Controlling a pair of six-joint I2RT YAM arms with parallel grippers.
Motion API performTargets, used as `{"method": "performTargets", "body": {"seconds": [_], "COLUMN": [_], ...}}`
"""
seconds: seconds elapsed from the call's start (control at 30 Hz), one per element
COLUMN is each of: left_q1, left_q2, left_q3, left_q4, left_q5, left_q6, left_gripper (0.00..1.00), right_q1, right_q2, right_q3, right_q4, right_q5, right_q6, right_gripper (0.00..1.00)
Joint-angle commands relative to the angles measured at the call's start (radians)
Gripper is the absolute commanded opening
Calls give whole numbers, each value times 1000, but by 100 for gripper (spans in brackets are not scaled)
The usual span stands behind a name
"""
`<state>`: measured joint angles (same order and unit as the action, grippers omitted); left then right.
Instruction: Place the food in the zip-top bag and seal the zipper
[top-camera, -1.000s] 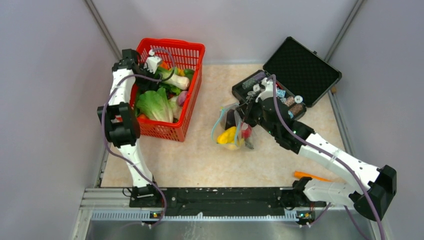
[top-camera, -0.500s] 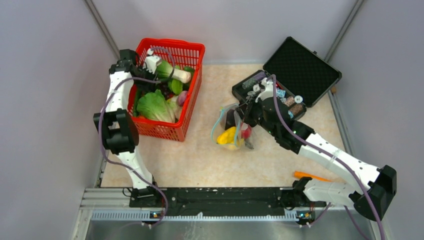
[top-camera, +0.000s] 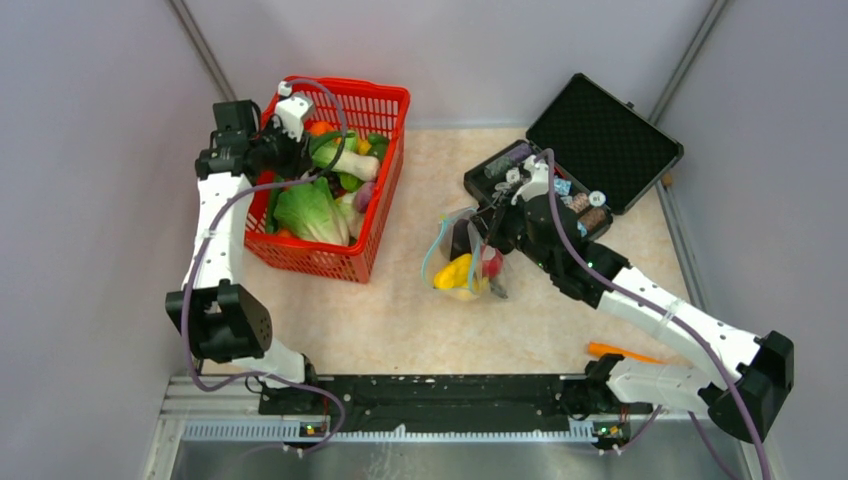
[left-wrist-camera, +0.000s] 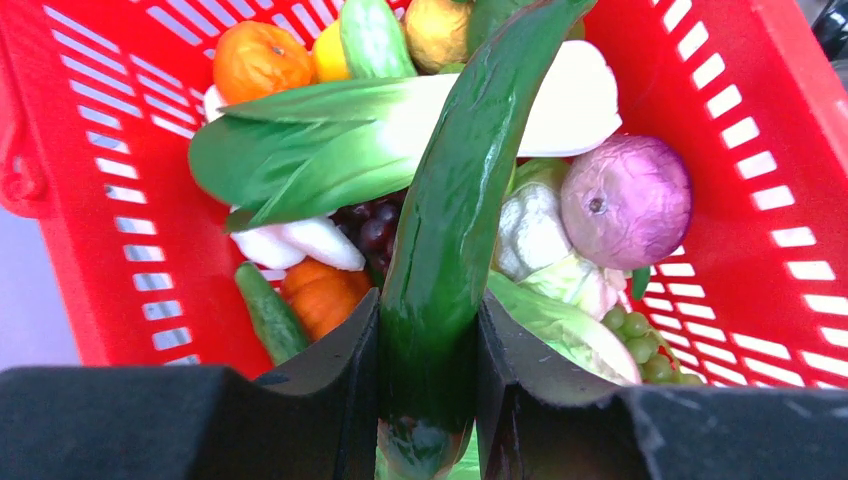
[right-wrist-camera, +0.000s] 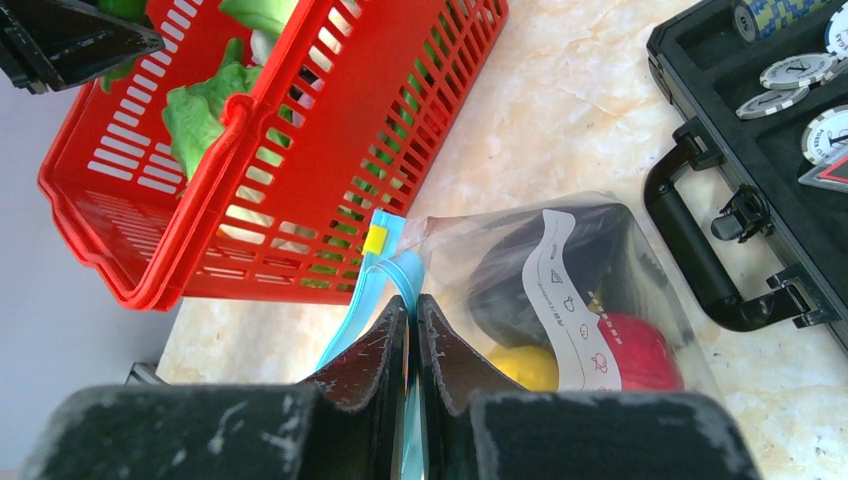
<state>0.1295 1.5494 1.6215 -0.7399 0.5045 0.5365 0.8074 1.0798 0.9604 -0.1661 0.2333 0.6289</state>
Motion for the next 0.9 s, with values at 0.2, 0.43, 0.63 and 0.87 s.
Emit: {"method": "performTargets", "body": {"seconds": [0.2, 0.43, 0.63, 0.87], "left_q1": [-4, -113, -288, -433], "left_q2": [-159, -442, -477, -571], "left_q3": [-109, -597, -486, -824], "left_q4": [272, 1470, 803, 1344], "left_q5": [394, 521, 513, 435], "left_q6": [-405, -1187, -829, -1082], "left_gripper": [6, 0, 2, 0], "right_q1": [-11, -10, -11, -11], "right_q2": [-32, -18, -10, 3], "right_q3": [-14, -16, -5, -7], "right_q4": [61, 87, 76, 113], "right_q5": [-2, 5, 12, 11], "right_q6": [18, 33, 34, 43], "right_gripper": [7, 7, 7, 7]}}
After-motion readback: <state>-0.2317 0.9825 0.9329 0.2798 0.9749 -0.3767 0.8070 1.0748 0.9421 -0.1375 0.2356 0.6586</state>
